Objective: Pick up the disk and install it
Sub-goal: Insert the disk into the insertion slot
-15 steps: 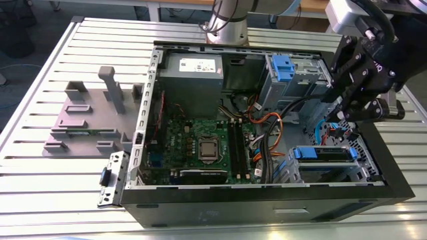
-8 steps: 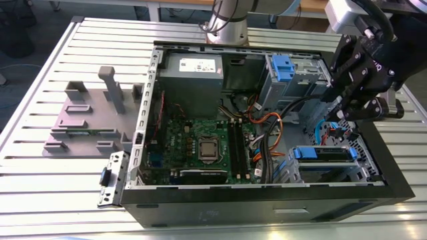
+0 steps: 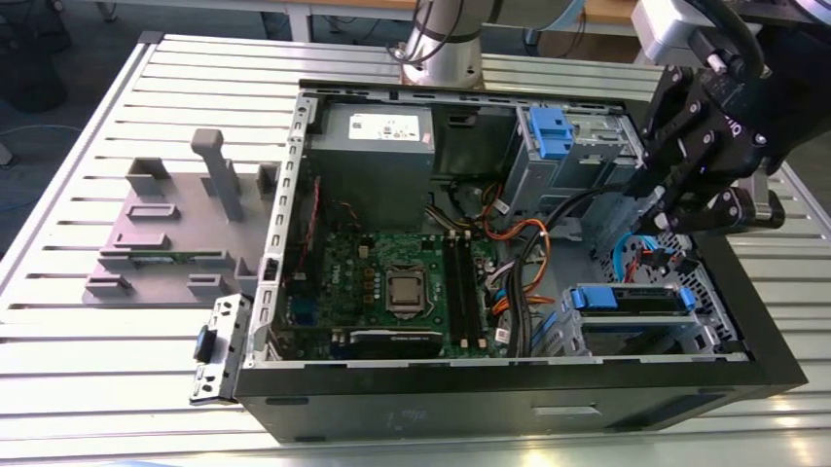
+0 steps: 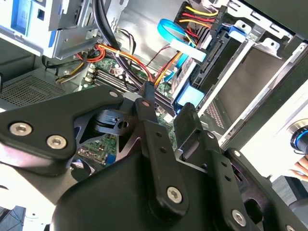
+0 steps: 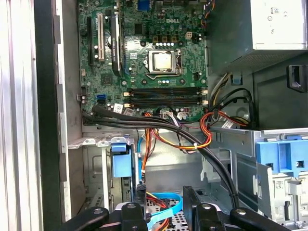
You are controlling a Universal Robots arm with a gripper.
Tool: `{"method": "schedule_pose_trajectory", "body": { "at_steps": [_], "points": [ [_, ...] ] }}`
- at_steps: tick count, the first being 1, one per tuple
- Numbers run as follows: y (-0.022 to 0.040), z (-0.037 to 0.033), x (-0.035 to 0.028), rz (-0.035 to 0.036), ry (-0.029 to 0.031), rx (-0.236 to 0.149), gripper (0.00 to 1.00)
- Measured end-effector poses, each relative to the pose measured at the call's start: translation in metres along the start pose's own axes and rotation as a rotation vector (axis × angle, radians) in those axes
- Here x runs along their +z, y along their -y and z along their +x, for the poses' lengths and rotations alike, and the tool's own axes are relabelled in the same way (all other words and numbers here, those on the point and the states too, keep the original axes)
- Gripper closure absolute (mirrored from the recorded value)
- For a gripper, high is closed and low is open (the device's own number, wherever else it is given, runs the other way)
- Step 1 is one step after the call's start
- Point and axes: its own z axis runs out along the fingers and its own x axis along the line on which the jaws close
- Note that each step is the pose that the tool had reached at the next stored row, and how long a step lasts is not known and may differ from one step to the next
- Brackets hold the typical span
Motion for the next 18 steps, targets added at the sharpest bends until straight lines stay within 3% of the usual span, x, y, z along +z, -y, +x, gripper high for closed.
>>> {"method": "schedule_pose_trajectory", "body": {
  "at_steps": [18],
  "points": [
    [-0.0003,-0.0035,0.0004,0.0000,0.0000,0.000,0.56]
  ]
}}
